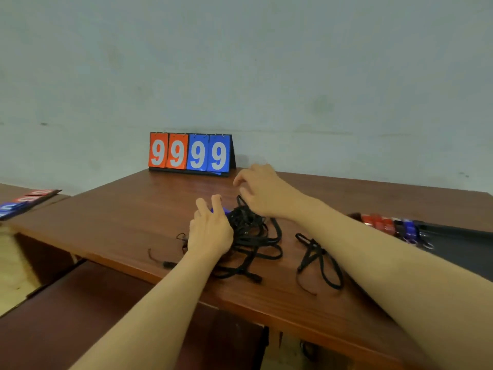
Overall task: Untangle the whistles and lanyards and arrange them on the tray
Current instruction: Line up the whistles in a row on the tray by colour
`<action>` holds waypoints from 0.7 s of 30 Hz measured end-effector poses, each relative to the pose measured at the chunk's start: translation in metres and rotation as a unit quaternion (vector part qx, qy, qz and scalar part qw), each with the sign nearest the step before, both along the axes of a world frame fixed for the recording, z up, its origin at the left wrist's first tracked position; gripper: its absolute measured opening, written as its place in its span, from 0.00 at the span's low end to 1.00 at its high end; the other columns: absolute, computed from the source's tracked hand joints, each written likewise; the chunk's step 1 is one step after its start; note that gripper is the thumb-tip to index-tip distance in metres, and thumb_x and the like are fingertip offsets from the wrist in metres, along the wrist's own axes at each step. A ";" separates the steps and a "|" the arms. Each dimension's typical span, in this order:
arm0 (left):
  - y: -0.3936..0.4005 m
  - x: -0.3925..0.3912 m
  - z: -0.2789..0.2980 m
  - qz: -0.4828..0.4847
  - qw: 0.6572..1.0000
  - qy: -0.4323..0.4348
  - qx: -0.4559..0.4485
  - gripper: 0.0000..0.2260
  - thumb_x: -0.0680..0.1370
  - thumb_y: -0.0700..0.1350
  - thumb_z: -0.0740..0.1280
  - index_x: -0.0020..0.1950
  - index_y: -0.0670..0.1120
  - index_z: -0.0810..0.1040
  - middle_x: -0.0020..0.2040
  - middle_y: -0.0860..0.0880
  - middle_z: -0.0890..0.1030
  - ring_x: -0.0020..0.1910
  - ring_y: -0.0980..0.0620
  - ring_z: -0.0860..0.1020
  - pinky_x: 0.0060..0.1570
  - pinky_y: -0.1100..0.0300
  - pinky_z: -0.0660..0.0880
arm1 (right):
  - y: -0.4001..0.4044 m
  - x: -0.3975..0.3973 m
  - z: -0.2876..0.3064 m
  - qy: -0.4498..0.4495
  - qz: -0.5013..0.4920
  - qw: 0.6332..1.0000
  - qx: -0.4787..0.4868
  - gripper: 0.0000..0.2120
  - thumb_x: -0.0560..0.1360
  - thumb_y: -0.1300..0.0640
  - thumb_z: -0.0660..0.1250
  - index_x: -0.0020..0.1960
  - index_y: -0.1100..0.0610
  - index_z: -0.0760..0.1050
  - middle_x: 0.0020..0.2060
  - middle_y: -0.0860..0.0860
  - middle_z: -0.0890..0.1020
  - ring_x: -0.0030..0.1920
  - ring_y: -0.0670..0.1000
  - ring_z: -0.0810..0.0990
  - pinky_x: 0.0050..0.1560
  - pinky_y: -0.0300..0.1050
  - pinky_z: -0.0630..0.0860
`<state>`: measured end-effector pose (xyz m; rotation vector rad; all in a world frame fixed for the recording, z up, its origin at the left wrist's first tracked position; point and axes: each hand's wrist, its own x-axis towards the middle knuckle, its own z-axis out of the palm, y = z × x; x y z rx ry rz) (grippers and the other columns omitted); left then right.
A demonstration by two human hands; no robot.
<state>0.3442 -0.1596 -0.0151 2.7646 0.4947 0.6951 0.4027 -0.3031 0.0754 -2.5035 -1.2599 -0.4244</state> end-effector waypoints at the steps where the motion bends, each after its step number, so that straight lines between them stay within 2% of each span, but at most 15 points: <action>1: 0.001 0.001 -0.001 0.003 1.000 0.005 -0.003 0.27 0.77 0.45 0.65 0.72 0.46 0.57 0.62 0.40 0.65 0.52 0.40 0.73 0.52 0.47 0.75 | 0.021 0.007 -0.006 0.019 -0.009 1.000 -0.015 0.16 0.83 0.54 0.57 0.68 0.53 0.73 0.63 0.54 0.75 0.66 0.56 0.69 0.67 0.50 0.69; 5: 0.001 0.004 -0.005 0.067 0.997 0.040 -0.001 0.25 0.78 0.49 0.59 0.72 0.43 0.59 0.66 0.40 0.65 0.62 0.38 0.69 0.61 0.45 0.68 | 0.066 0.036 -0.044 0.096 -0.053 0.988 -0.111 0.20 0.83 0.50 0.58 0.74 0.49 0.69 0.68 0.54 0.75 0.70 0.61 0.67 0.69 0.61 0.69; 7: 0.000 0.004 -0.004 0.097 0.994 0.058 -0.009 0.25 0.78 0.51 0.56 0.73 0.43 0.59 0.68 0.40 0.64 0.65 0.38 0.66 0.63 0.44 0.65 | 0.072 0.045 -0.057 0.112 -0.039 0.987 -0.109 0.21 0.81 0.48 0.62 0.74 0.44 0.70 0.70 0.50 0.76 0.70 0.59 0.69 0.70 0.61 0.68; 11: -0.002 0.006 -0.004 0.101 0.993 0.057 -0.009 0.24 0.78 0.51 0.54 0.73 0.45 0.60 0.70 0.39 0.64 0.66 0.38 0.65 0.64 0.43 0.63 | 0.075 0.046 -0.072 0.127 -0.041 0.991 -0.019 0.17 0.77 0.47 0.67 0.65 0.40 0.75 0.61 0.44 0.81 0.62 0.52 0.78 0.63 0.58 0.76; 15: -0.003 0.006 -0.004 0.094 0.994 0.045 -0.015 0.23 0.80 0.51 0.54 0.73 0.44 0.59 0.71 0.39 0.63 0.66 0.38 0.66 0.64 0.43 0.64 | 0.068 0.037 -0.087 0.094 -0.082 0.990 0.066 0.09 0.77 0.46 0.68 0.56 0.44 0.75 0.53 0.46 0.81 0.54 0.51 0.79 0.55 0.55 0.79; 18: -0.003 0.005 -0.003 0.084 0.995 0.057 -0.018 0.23 0.80 0.51 0.54 0.74 0.46 0.57 0.72 0.38 0.62 0.66 0.37 0.66 0.64 0.42 0.63 | 0.063 0.035 -0.093 0.085 -0.106 0.984 0.115 0.08 0.78 0.48 0.68 0.56 0.48 0.76 0.52 0.46 0.81 0.53 0.50 0.79 0.55 0.54 0.79; 21: -0.003 0.007 -0.003 0.080 0.994 0.067 -0.024 0.23 0.79 0.51 0.54 0.72 0.46 0.58 0.72 0.38 0.62 0.66 0.37 0.66 0.64 0.42 0.63 | 0.062 0.033 -0.094 0.066 -0.110 0.983 0.128 0.13 0.80 0.48 0.64 0.63 0.51 0.75 0.59 0.49 0.80 0.60 0.52 0.77 0.58 0.55 0.78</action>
